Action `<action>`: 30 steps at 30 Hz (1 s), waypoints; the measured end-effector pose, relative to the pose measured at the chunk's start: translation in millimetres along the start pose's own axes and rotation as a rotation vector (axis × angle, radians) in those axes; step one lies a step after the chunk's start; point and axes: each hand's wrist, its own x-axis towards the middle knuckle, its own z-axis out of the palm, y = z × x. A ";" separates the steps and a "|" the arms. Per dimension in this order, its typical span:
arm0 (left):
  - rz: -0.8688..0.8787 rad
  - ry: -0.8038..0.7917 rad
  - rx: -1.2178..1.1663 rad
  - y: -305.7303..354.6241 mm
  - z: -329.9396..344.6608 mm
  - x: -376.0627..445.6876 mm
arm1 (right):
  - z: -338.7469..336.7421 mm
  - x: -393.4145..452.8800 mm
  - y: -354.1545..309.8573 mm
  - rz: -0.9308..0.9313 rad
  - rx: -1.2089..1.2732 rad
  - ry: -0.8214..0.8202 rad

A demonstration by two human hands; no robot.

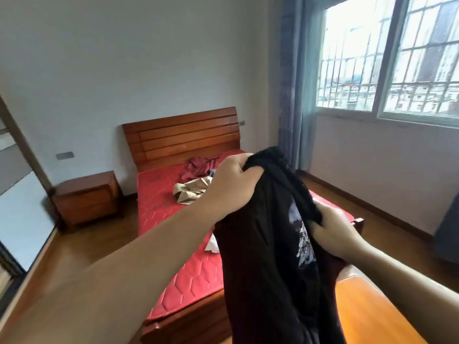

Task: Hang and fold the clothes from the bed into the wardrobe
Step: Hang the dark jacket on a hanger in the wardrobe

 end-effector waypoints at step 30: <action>-0.347 0.754 0.493 -152.6 -576.0 -240.9 | 344.5 102.4 -554.0 -0.218 0.403 -0.687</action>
